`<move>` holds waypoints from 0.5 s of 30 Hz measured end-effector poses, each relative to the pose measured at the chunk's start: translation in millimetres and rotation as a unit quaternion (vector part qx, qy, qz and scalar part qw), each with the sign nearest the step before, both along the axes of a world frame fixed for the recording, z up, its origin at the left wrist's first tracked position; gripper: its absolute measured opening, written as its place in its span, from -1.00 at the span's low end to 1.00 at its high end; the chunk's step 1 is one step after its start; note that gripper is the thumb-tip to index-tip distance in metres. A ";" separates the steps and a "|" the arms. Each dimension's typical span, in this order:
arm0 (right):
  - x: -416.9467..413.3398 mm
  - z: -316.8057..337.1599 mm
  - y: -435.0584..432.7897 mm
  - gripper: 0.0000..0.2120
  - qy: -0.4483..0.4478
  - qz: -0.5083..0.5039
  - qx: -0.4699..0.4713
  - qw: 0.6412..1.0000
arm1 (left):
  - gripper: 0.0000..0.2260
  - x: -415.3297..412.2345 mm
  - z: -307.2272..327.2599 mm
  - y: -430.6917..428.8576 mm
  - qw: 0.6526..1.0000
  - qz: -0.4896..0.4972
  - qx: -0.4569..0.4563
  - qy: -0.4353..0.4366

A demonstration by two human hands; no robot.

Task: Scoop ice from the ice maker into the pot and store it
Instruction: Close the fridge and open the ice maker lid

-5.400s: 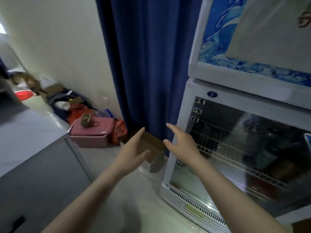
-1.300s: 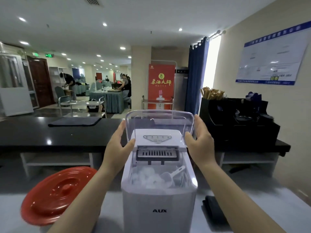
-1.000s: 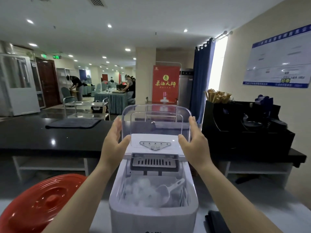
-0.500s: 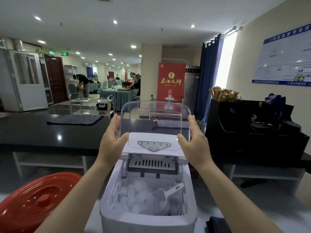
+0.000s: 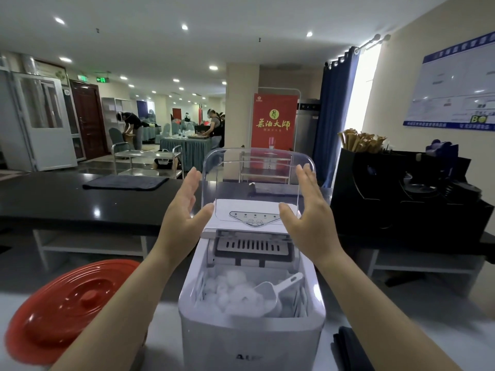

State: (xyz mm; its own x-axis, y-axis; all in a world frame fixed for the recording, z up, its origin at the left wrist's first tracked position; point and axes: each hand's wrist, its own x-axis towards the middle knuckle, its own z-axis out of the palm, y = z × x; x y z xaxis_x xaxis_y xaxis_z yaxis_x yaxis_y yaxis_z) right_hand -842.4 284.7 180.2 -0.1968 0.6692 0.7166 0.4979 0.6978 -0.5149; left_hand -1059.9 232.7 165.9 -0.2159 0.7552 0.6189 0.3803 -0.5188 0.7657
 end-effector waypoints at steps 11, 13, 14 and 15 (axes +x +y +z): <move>-113.7 -9.0 -76.3 -0.69 0.088 0.155 -0.152 0.972 | -0.54 -96.0 -24.8 -79.1 0.997 -0.037 -0.064 0.028; -146.3 -14.5 -93.8 -0.69 0.108 0.169 -0.175 0.964 | -0.57 -129.0 -32.1 -96.8 0.995 -0.029 -0.083 0.037; -155.9 -17.9 -100.3 -0.68 0.115 0.172 -0.183 0.961 | -0.59 -139.7 -35.7 -102.6 0.995 -0.026 -0.089 0.041; -167.8 -22.9 -107.1 -0.67 0.118 0.175 -0.190 0.959 | -0.62 -152.8 -39.6 -109.8 0.994 -0.026 -0.098 0.042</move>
